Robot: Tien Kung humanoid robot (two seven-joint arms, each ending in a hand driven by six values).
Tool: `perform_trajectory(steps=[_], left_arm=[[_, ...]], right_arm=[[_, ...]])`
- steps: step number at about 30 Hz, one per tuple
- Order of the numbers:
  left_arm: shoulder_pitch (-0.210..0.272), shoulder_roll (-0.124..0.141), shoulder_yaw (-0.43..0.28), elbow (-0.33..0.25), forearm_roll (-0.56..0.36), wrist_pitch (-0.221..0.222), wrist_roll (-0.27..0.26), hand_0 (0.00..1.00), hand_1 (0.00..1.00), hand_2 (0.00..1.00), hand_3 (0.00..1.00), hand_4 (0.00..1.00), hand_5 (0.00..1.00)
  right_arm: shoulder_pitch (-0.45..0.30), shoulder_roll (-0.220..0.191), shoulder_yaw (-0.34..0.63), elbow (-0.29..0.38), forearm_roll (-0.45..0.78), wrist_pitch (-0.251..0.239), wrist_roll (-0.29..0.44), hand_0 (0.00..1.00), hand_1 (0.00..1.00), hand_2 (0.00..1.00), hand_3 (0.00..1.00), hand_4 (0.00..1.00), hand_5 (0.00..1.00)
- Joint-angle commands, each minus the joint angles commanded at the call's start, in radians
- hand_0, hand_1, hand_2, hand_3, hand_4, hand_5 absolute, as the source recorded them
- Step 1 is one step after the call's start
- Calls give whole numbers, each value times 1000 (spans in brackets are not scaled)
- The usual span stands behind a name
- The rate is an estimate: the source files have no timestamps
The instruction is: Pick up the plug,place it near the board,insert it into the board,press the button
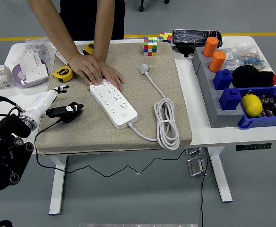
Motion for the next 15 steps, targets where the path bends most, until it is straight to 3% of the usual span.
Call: perform_trajectory(steps=[6,12,15], left_arm=[[7,-8,-88,-127,-260,-42,47,998,998,975,966,998,998],[16,-11,-182,-160,-507,-120,131,993,998,961,953,998,998],[25,-17,-226,-158,-637,-134,155,993,998,961,953,998,998]], right_arm=[[3,2,4,0,-1,-1,0,805,764,752,778,998,998],[4,6,9,0,-1,-2,2,805,764,752,779,998,998],[5,8,11,0,-2,-1,3,805,764,752,779,998,998]])
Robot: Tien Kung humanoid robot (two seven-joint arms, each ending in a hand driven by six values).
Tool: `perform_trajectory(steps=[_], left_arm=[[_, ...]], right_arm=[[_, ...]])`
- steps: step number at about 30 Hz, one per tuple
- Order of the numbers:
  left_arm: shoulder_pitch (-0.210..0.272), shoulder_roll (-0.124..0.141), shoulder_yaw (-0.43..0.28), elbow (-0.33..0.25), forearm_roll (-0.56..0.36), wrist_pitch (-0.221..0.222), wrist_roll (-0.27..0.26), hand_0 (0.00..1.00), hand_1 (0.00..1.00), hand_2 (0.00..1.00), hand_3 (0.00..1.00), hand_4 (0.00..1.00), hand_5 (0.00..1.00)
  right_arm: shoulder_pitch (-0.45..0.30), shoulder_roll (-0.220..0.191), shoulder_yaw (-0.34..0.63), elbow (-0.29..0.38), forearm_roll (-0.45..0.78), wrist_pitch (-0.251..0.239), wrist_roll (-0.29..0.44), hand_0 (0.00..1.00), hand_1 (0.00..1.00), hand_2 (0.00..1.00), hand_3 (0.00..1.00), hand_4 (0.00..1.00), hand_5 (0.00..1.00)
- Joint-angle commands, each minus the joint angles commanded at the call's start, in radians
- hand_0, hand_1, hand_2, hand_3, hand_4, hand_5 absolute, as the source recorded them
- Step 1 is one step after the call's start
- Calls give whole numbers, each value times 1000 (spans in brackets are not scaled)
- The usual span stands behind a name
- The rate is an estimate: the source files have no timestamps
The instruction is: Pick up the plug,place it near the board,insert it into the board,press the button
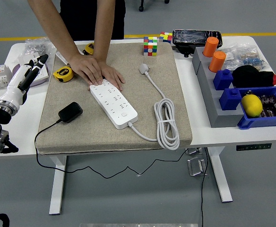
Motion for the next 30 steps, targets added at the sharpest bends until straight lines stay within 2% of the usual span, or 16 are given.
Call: perform_trajectory(steps=[6,7,10,14,16,18,20,23,25,27,29,30], left_arm=[[33,-20,-68,10,-254,2,22,984,992,941,950,998,998],[38,-21,-71,8,-292,3,23,965,960,911,925,998,998],[73,-34,-88,-29,-416,17,25,965,960,911,925,998,998],[147,-68,-95,-155,-585,56,16,934,937,885,903,998,998],[183,-82,-86,-224,-658,78,9,934,937,885,903,998,998],[215,-94,-76,-300,-630,100,-4,934,937,885,903,998,998],[246,-94,-59,-369,-547,138,-30,902,917,866,892,998,998],[270,-94,-36,-420,-425,177,-61,902,917,866,892,998,998],[280,-94,-23,-430,-345,192,-73,894,908,855,884,998,998],[283,-94,-16,-426,-308,190,-70,894,908,855,884,998,998],[283,-94,-9,-416,-298,187,-67,894,908,855,884,998,998],[283,-94,-6,-413,-290,188,-67,894,908,855,884,998,998]], right_arm=[[-3,4,13,5,-10,0,2,804,764,752,778,998,998],[-4,5,15,5,-12,0,3,805,764,752,779,998,998],[-7,8,26,10,-22,-4,8,805,764,752,779,998,998],[-15,16,56,20,-42,-38,35,804,764,752,777,998,998],[-24,22,73,28,-49,-85,69,804,764,752,777,998,998],[-34,29,85,34,-44,-148,114,804,764,752,777,998,998],[-48,39,94,39,-19,-228,178,805,769,756,784,998,998],[-63,47,97,45,9,-320,253,805,769,756,784,998,998],[-72,52,92,48,35,-375,306,804,779,769,796,998,998],[-76,54,84,50,41,-396,327,804,779,769,796,998,998],[-77,53,74,52,23,-379,308,804,779,769,796,998,998],[-75,51,67,52,10,-356,286,804,779,769,796,998,998]])
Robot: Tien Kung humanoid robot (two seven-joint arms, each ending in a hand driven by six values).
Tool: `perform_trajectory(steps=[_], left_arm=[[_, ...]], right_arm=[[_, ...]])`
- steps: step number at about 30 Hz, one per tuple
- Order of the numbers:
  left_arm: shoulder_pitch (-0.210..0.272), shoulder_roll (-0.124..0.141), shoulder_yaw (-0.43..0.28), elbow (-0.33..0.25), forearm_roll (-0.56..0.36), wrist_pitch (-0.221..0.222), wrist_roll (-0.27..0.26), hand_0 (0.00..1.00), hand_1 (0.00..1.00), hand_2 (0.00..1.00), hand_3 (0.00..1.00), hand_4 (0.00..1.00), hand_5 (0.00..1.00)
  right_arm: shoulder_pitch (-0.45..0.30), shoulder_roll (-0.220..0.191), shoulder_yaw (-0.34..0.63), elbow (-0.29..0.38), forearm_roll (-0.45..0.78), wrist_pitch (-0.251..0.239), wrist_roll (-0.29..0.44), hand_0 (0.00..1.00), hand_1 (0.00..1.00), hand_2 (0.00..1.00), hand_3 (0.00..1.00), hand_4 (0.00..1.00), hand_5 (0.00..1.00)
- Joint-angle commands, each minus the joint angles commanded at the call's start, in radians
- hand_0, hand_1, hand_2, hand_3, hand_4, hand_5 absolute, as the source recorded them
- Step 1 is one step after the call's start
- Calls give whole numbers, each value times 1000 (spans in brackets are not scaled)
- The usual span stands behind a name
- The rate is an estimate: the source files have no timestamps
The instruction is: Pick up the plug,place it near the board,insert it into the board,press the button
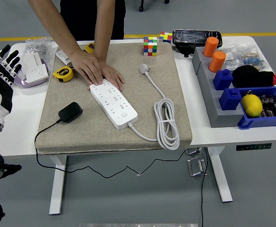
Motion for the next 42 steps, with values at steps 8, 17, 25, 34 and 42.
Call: perform_trajectory(steps=[8,17,25,34,42], left_arm=[[-7,0,32,8,66,-12,13,890,904,852,874,998,998],[3,0,51,15,164,-19,17,885,902,849,871,998,998],[2,0,68,26,313,-16,7,877,896,839,858,998,998],[-5,0,73,30,453,2,-12,873,894,834,857,998,998],[-15,0,84,33,533,13,-23,874,894,837,857,998,998]], right_arm=[[18,-26,-106,-16,-134,307,-259,804,770,752,774,998,940],[19,-40,-168,-23,-189,500,-365,808,775,754,776,998,930],[29,-53,-202,-17,-286,481,-388,807,788,775,792,998,974],[29,-64,-311,-11,-465,295,-334,824,805,791,814,998,978],[32,-106,-287,1,-446,374,-356,838,818,794,814,998,966]])
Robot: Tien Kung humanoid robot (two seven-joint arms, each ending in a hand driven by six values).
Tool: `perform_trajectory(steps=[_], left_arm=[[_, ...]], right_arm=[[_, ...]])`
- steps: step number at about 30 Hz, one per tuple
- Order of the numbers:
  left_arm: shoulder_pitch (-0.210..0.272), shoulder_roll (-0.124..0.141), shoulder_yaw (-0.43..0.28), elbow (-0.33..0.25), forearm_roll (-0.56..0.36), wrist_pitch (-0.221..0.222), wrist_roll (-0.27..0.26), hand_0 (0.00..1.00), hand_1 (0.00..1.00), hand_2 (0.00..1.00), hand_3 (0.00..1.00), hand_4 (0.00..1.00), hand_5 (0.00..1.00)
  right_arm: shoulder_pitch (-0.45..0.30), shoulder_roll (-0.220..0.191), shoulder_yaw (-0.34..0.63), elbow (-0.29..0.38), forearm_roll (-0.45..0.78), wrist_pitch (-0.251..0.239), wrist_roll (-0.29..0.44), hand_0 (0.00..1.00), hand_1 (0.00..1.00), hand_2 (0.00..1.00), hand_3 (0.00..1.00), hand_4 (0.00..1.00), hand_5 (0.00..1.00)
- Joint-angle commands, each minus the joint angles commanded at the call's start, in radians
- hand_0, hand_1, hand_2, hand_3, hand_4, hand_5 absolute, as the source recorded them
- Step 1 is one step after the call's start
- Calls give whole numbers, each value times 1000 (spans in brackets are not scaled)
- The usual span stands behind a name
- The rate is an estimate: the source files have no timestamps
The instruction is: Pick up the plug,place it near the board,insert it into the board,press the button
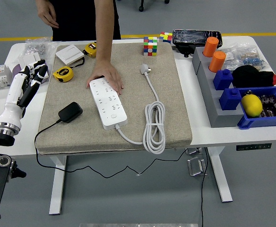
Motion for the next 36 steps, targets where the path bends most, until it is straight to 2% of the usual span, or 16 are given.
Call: perform_trajectory(steps=[1,4,7,9,12,13,14,16,20,23,24,25,27,30,34,36], left_arm=[[-3,0,2,0,1,1,-1,875,893,835,855,998,998],[-6,0,7,1,-3,-1,0,875,893,835,855,998,998],[-8,0,9,3,-8,-1,-1,870,890,832,846,998,998],[-8,0,8,4,-14,-2,-2,870,890,832,846,998,998],[-7,0,7,4,-13,-3,-2,870,890,832,846,998,998],[-7,0,7,4,-13,-3,-2,870,890,832,846,998,998],[-6,0,7,3,-14,-2,-2,868,888,830,845,998,998],[-6,0,6,2,-16,-2,-2,868,888,830,845,998,998],[-8,0,1,-1,-20,-1,-2,866,888,830,843,998,998],[-3,0,-1,0,-22,1,-4,866,888,830,843,998,998],[5,0,0,4,-29,7,-8,866,888,830,843,998,998],[6,0,0,4,-31,9,-9,860,881,825,836,998,998],[8,0,1,6,-32,14,-12,860,881,825,836,998,998],[9,0,2,8,-36,24,-17,860,881,825,836,998,998],[9,0,8,10,-38,32,-25,853,874,817,826,998,998],[9,0,9,11,-41,42,-31,853,874,817,826,998,998]], right_arm=[[0,-10,26,0,36,45,-17,806,781,760,777,998,940],[5,-35,59,0,97,145,-72,806,781,760,777,998,940],[12,-55,62,-6,133,270,-129,806,781,760,777,998,940],[12,-61,63,-8,148,324,-137,775,758,741,760,998,912],[9,-61,72,-9,144,288,-111,775,758,741,760,998,912],[5,-62,83,-8,153,261,-92,775,758,741,760,998,912],[3,-63,89,-9,167,242,-78,810,782,780,791,998,903],[-1,-64,117,-12,219,212,-49,810,782,780,791,998,903],[-1,-74,156,-27,383,244,-33,787,767,758,784,998,908],[7,-86,144,-33,449,237,-23,787,767,758,784,998,908],[11,-94,139,-34,457,197,2,787,767,758,784,998,908],[12,-95,138,-34,459,183,10,803,770,760,784,998,913],[11,-95,148,-33,470,124,49,803,770,760,784,998,913],[5,-90,179,-26,498,-2,133,803,770,760,784,998,913],[0,-83,221,-21,548,-142,232,789,756,739,769,998,923],[-2,-81,247,-20,580,-180,272,789,756,739,769,998,923]])
